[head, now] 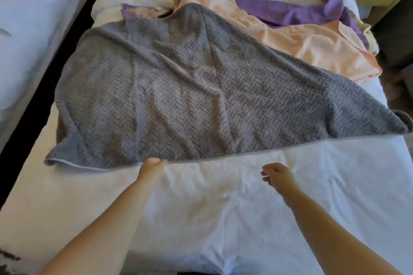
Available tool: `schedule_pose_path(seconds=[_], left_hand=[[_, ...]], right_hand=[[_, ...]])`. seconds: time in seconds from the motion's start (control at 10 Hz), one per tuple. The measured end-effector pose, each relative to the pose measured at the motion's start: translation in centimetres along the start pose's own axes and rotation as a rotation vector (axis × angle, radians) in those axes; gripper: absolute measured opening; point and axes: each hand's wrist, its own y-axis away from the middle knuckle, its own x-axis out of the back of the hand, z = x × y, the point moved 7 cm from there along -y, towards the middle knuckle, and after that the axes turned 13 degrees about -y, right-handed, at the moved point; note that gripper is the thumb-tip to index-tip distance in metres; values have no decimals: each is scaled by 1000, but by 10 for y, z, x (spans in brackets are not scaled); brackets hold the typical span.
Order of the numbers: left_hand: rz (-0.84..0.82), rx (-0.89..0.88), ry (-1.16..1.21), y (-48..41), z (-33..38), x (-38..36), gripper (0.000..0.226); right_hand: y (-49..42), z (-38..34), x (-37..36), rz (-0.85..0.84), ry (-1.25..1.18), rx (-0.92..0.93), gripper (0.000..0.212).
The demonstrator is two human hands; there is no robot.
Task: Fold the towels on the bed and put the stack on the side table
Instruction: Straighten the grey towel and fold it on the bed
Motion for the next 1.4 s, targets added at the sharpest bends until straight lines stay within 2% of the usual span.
schedule_pose_path(seconds=[0.1,0.2,0.3,0.4,0.5,0.6,0.7,0.8,0.9,1.0,1.2,1.3,1.4], left_hand=[[207,319,19,-16,-25,11,58],[285,447,155,-24,-49,14,65],[336,404,307,-38,-49,12,51],[340,265,556,-46,-27,8,38],[396,97,581,-43,7,14,14],[439,-66,558,-30,48,26,17],[482,-220,555,-7,95,47,25],[547,-385,504,26,147,75,22],[557,-593,495,72,203,100,27],[459,-785,431,125,254,113,30],[219,-1134,183,233,317,101,9],[113,-1237,148,268,327,91,12],[-54,-1246,188,279,326,85,19]], right_hand=[[-27,9,-12,95,-23,-26,23],[-52,19,-12,192,-141,-86,37],[-77,24,-11,256,-332,-159,22],[-93,29,-17,285,-515,-243,16],[-95,20,-18,331,-621,-262,21],[-87,-10,-17,310,-617,-166,23],[-68,-59,-8,264,-512,-18,19],[-40,-119,0,175,-433,161,20],[-2,-174,0,30,-433,322,25],[41,-226,1,-82,-456,438,26],[128,-304,2,-344,-575,577,18],[154,-324,4,-424,-572,608,19],[165,-332,14,-490,-615,594,21]])
